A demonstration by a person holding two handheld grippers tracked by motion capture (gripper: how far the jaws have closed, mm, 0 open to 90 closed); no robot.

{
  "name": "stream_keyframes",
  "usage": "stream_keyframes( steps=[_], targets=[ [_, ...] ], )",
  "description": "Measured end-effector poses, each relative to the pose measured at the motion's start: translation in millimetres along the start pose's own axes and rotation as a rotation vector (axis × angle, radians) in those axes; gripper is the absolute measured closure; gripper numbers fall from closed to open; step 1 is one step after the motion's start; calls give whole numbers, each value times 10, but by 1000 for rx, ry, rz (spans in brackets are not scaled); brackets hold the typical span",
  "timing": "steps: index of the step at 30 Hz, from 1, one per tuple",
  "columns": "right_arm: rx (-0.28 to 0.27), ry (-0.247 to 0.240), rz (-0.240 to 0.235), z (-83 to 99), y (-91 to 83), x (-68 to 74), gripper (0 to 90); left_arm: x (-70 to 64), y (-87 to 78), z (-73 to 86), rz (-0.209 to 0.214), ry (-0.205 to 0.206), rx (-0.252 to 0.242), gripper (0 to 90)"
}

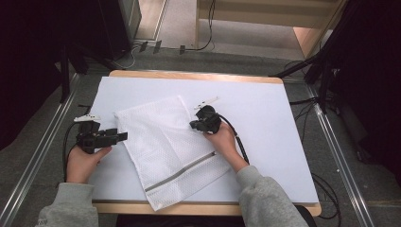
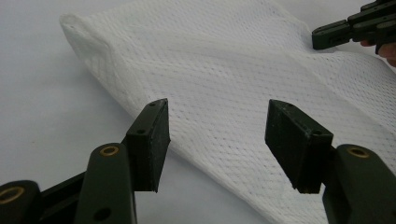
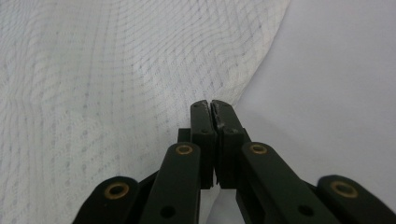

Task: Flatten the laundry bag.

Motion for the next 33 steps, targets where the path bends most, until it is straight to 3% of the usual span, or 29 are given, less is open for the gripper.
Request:
stream_keyframes(
  steps=[16, 33],
  targets=[
    [-23, 86, 94, 80, -267, -416, 900, -66, 112, -39, 27, 12, 11, 411],
    [-56, 183, 228, 318, -693, -841, 899, -262, 419, -115, 95, 57, 48, 413]
  ],
)
Point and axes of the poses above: each handheld gripper's, and its own axes: y roughly forward along the jaws, z roughly out of its underside, x roughly to its left, the point moved 5 cm from there along y, roughly forward along the jaws, and after that the axes turned 14 degrees about -x, right-handed, at the moved point
